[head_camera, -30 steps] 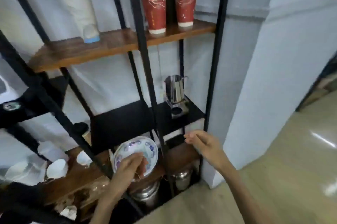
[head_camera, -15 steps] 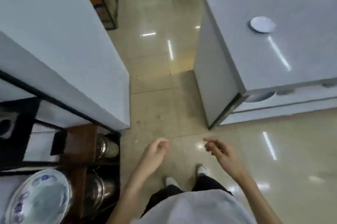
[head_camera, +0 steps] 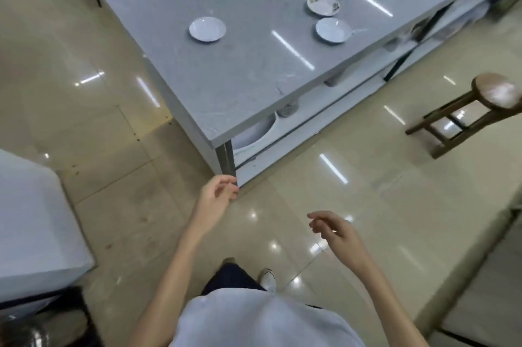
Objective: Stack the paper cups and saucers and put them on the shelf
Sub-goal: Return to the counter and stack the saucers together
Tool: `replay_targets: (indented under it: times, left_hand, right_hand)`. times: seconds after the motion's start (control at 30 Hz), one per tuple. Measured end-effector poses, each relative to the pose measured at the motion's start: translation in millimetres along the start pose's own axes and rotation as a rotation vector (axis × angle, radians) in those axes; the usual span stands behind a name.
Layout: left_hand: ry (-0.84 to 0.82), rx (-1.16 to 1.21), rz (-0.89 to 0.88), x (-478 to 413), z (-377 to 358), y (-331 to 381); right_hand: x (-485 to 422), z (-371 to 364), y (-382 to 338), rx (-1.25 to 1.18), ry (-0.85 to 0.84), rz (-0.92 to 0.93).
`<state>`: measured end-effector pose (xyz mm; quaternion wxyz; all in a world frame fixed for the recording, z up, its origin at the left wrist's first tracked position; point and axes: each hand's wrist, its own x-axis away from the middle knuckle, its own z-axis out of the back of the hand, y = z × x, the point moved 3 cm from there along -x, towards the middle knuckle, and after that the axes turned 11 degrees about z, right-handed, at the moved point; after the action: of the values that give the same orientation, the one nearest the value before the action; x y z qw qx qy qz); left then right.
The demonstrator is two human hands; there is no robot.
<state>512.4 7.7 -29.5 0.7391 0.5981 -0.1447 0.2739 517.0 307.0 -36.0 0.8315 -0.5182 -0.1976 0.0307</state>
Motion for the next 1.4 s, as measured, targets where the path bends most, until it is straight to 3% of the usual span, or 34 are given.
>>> replay_targets:
  times: [0.3,0.53,0.8,0.93,1.03,1.17,1.23,1.4]
  left_hand:
    - [0.09,0.08,0.266,-57.3,-53.4,-3.8]
    - [0.094,0.099,0.213,-179.6,-71.9,119.4]
    - [0.081,0.027,0.012,-346.6,-100.0,273.1]
    - [0.179,0.106,0.053,-402.7,-112.7,300.3]
    - [0.342,0.284,0.141,-413.7,-106.9,300.3]
    - [0.58,0.442,0.258,-418.6,-67.3,288.0]
    - [0.714,0.478,0.29,-418.5,-33.0,279.6]
    - [0.931,0.453,0.381,-439.4,63.0,262.5]
  right_hand:
    - [-200.7,64.4,-47.2,-0.1,-0.009,0.198]
    - [-296.9,94.4,-57.4,-0.22,0.012,0.105]
    - [-403.7,178.1,-38.9,-0.168,-0.04,-0.011]
    - [-509.1,226.0,-52.7,-0.105,-0.121,0.068]
    - [-600.6,241.9,-103.1,-0.045,-0.249,0.179]
    - [-710.7,212.9,-180.5,0.107,-0.444,0.305]
    - [-750.4,168.7,-221.5,0.233,-0.545,0.411]
    - [-783.4,46.6,-291.8,0.37,-0.619,0.558]
